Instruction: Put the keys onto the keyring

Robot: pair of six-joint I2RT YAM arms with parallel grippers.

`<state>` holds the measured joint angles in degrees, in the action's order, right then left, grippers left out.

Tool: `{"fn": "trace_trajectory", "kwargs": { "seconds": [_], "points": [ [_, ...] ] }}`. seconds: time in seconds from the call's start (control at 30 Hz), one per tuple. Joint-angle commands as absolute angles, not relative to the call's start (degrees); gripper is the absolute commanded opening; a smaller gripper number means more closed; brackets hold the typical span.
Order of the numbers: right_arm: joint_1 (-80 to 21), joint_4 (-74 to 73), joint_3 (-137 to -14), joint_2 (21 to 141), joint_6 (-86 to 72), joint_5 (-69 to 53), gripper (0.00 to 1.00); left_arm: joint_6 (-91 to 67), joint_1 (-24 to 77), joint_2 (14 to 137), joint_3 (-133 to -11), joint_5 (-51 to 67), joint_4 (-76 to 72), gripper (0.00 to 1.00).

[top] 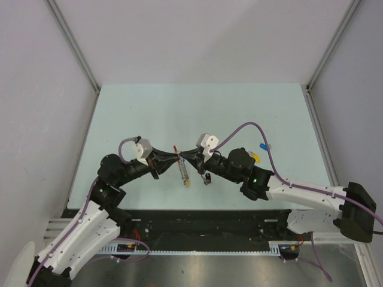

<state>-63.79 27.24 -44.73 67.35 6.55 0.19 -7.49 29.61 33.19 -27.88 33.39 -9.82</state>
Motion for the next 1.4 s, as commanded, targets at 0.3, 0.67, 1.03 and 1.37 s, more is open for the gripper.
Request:
{"fn": "trace_trajectory", "kwargs": {
  "seconds": [0.3, 0.67, 1.03, 1.37],
  "points": [
    [-63.8, 24.1, -50.4, 66.1, 12.4, -4.0, 0.00, -0.9, 29.7, 33.0, -33.2, 33.1, -2.5, 0.30],
    [-63.9, 19.8, -52.2, 66.3, 15.5, -6.2, 0.00, 9.0, 29.7, 33.7, -37.3, 35.5, 6.1, 0.34],
    [-63.9, 17.9, -53.0, 66.7, 16.3, -7.9, 0.00, 12.6, 29.8, 35.9, -39.1, 38.9, 8.6, 0.29],
    [-63.9, 16.5, -53.5, 67.0, 17.0, -8.3, 0.00, 13.6, 29.8, 36.3, -39.6, 38.2, 10.4, 0.11]
  ]
}}
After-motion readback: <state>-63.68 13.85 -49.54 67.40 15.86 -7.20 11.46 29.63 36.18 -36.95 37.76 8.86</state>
